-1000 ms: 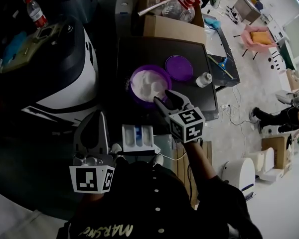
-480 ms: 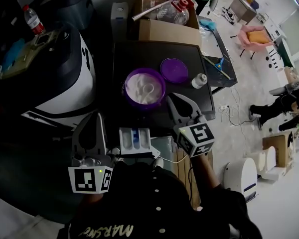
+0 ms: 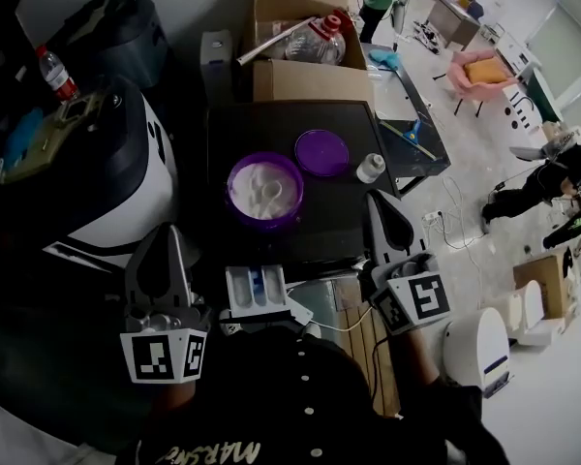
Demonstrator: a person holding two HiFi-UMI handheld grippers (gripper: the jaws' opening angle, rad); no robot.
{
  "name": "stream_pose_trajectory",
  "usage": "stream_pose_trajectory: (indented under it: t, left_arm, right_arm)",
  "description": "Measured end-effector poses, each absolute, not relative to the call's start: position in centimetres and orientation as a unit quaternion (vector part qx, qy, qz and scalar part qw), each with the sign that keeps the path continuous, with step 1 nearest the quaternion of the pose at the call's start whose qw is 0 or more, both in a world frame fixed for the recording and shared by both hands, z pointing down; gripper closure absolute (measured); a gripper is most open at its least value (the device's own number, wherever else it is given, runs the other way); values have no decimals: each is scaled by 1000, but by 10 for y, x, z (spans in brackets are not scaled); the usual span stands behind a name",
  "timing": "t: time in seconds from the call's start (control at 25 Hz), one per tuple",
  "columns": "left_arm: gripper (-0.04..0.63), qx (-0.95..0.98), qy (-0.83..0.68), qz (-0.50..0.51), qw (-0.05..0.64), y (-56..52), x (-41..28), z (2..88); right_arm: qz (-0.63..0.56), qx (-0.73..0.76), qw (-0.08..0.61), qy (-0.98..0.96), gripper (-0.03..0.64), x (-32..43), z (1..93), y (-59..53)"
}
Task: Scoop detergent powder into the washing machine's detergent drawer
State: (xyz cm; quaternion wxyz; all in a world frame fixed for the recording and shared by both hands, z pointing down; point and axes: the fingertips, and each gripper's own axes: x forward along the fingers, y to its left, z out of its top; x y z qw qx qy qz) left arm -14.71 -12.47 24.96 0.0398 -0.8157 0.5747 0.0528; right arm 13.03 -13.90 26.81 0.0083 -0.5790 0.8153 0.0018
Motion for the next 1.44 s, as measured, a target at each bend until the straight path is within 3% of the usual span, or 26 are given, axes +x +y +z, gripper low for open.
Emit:
stream_pose_trajectory:
  t: [0.44, 1.0, 1.44]
  left_arm:
    - [581, -806, 587, 51, 55, -121, -157, 238]
    - [581, -808, 585, 51, 49, -125, -158, 244]
    - [581, -812, 580, 45, 44, -128, -159, 251]
  right_arm:
    - [1, -621, 31, 784, 589, 166, 270, -122]
    - [7, -610, 6, 792, 589, 154, 278, -126]
    - [13, -593, 24, 805, 589, 139, 273, -129]
